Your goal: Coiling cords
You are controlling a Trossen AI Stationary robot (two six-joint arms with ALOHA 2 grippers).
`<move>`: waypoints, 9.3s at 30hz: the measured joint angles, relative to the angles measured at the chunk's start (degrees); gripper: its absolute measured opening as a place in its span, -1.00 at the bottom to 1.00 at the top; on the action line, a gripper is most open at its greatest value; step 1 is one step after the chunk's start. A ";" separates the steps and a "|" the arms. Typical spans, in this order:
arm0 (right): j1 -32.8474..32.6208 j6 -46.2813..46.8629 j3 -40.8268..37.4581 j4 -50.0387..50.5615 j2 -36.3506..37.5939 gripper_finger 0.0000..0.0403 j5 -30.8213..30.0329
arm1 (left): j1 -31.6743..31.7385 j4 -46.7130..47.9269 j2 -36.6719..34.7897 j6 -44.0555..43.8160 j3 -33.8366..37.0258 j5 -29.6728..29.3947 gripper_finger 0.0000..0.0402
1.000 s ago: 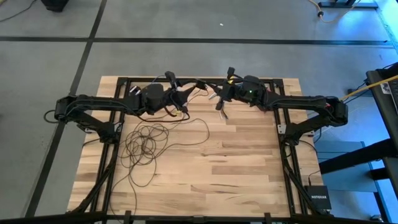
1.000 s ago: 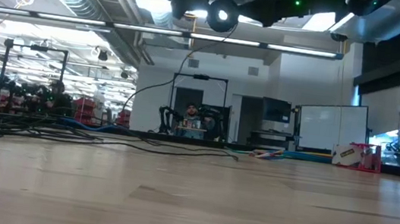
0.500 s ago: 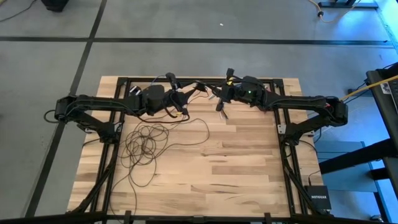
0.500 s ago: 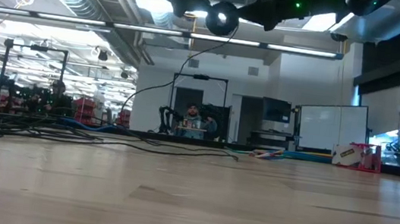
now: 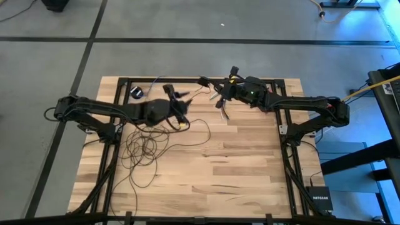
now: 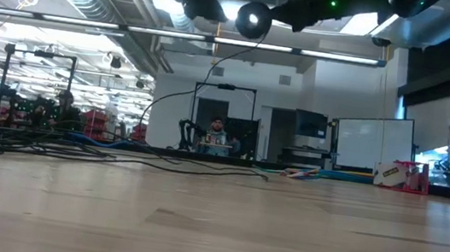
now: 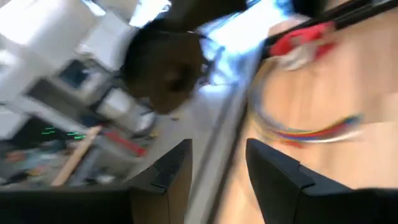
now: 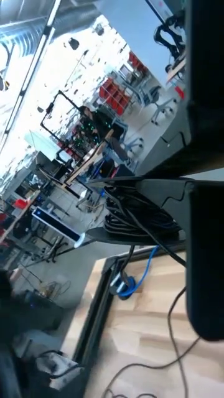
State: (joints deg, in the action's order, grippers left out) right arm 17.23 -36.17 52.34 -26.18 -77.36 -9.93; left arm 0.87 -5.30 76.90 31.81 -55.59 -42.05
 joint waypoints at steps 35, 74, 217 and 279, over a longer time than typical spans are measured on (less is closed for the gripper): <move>0.05 1.34 0.00 -1.20 -0.35 -0.95 5.66 | 6.79 4.21 3.87 -11.33 1.11 16.52 -0.29; 0.04 1.19 0.00 -0.25 -0.52 -0.95 4.42 | 8.81 8.96 3.47 -17.92 1.11 16.25 -0.43; 0.00 4.71 -0.04 -3.47 -3.45 -0.95 5.01 | 13.14 -22.35 18.15 -8.25 0.86 17.25 -0.98; -0.02 4.36 0.02 3.26 1.44 -0.95 4.02 | 13.09 1.11 12.02 -9.88 0.91 12.90 -0.77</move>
State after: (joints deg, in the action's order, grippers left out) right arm 17.21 -31.81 52.36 -22.92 -75.92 -5.91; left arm 13.96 -4.19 88.92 21.93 -54.68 -29.15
